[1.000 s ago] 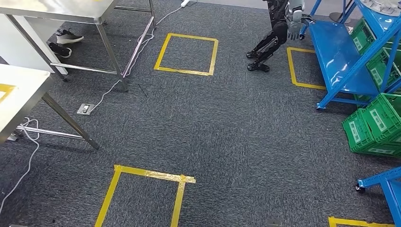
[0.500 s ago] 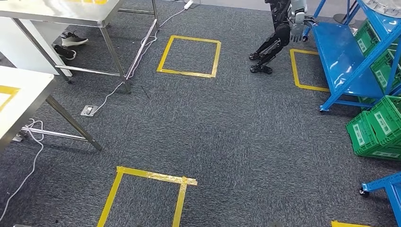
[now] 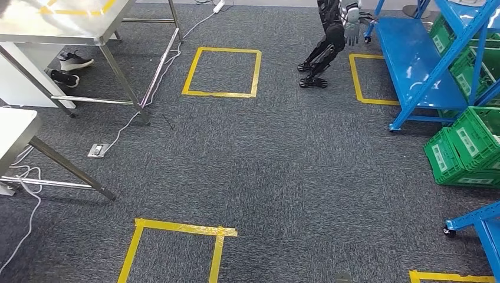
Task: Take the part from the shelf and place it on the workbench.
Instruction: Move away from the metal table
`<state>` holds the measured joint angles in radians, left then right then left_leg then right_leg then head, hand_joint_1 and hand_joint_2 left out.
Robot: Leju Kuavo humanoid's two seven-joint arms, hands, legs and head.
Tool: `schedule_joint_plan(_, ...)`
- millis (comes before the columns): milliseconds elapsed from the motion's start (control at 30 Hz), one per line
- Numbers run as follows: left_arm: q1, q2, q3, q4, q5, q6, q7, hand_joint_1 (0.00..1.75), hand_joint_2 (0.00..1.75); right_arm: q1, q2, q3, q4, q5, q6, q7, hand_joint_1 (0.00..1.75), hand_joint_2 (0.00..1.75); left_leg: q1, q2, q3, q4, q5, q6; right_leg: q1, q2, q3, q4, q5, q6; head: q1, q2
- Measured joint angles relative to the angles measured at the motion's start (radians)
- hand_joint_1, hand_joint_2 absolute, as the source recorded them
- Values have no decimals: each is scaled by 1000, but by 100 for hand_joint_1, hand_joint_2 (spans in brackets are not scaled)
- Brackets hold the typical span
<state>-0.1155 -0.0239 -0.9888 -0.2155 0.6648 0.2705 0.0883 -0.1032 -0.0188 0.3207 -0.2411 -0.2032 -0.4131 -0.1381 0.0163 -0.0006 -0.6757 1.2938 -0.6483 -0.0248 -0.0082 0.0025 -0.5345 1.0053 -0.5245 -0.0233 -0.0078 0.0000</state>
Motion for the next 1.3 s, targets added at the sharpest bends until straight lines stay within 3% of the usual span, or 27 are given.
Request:
schedule_joint_plan(33,1,0,0,0,0,0,0,0,0,0,0,0,0,-1,0,0,0,0,-1,0,1,-29,37,4,1,2,9,0,-6,0,-4,0)
schedule_joint_plan(100,1,0,0,0,0,0,-1,0,0,-1,0,0,1,-3,0,0,0,0,-5,-2,42,-151,126,13,3,6,28,0,-20,5,-11,0)
schedule_joint_plan(133,0,0,0,0,0,0,-1,0,0,-2,0,0,1,-3,0,0,0,0,-7,-3,64,-206,152,17,4,8,34,0,-27,9,-14,0)
schedule_joint_plan(167,0,1,0,0,0,1,-2,0,0,-2,0,0,1,-3,0,-1,0,0,-10,-4,79,-241,160,19,5,9,36,0,-32,14,-18,0)
schedule_joint_plan(300,0,1,0,0,0,1,-2,0,0,-3,0,1,1,-4,0,-2,0,0,-11,-5,93,-271,150,29,1,9,35,3,-47,35,-12,0)
schedule_joint_plan(367,0,1,0,0,0,1,-3,0,0,-5,1,1,0,-4,0,-3,0,0,-9,-2,104,-280,149,39,-1,5,1,77,-87,43,-2,0)
schedule_joint_plan(433,-1,1,0,0,1,1,-4,0,0,-4,2,1,1,-5,0,-5,0,0,-11,1,110,-281,143,47,-1,4,-73,211,-137,47,12,0)
schedule_joint_plan(467,-1,1,0,0,1,1,-4,0,0,-3,2,1,1,-6,0,-5,0,0,-13,2,115,-281,140,49,-1,3,-107,262,-145,48,18,0)
schedule_joint_plan(500,0,0,0,0,1,0,-6,0,0,-1,2,1,1,-6,0,-5,0,0,-14,2,120,-281,136,49,-1,3,-127,282,-135,47,24,0)
schedule_joint_plan(533,0,0,0,0,1,0,-8,0,0,0,2,1,1,-7,0,-6,0,0,-15,2,126,-281,131,49,-1,3,-128,262,-103,44,30,0)
schedule_joint_plan(600,0,-1,0,0,1,0,-14,0,0,-1,1,2,2,-8,-1,-7,0,0,-17,1,140,-281,122,47,2,3,-88,144,-16,34,39,0)
schedule_joint_plan(667,-2,-3,0,0,1,0,-18,0,0,-2,-1,2,2,-11,-2,-8,0,0,-22,-1,146,-279,113,42,6,2,-47,41,28,26,43,0)
schedule_joint_plan(800,-2,-5,0,0,1,0,-20,0,0,-1,-1,3,2,-17,-3,-8,0,0,-23,-2,146,-279,107,43,10,2,-35,11,25,30,32,0)
schedule_joint_plan(967,-2,-4,0,0,1,1,-20,0,0,-2,-3,3,2,-17,-3,-9,0,0,-21,-2,150,-285,107,36,12,1,-34,11,20,23,20,0)
schedule_joint_plan(1100,-2,-4,0,0,1,1,-20,0,0,-2,-2,3,2,-19,-3,-9,0,0,-23,-2,151,-283,105,37,9,1,-33,9,21,23,13,0)
schedule_joint_plan(1233,-2,-3,0,0,1,1,-20,0,0,-2,-1,4,2,-22,-1,-9,0,0,-24,-1,154,-289,109,43,7,3,-32,5,24,31,6,0)
schedule_joint_plan(1300,-3,-3,0,0,1,1,-22,0,0,-2,-2,4,2,-24,-1,-9,0,0,-18,4,163,-307,119,49,8,5,-40,26,8,38,8,0)
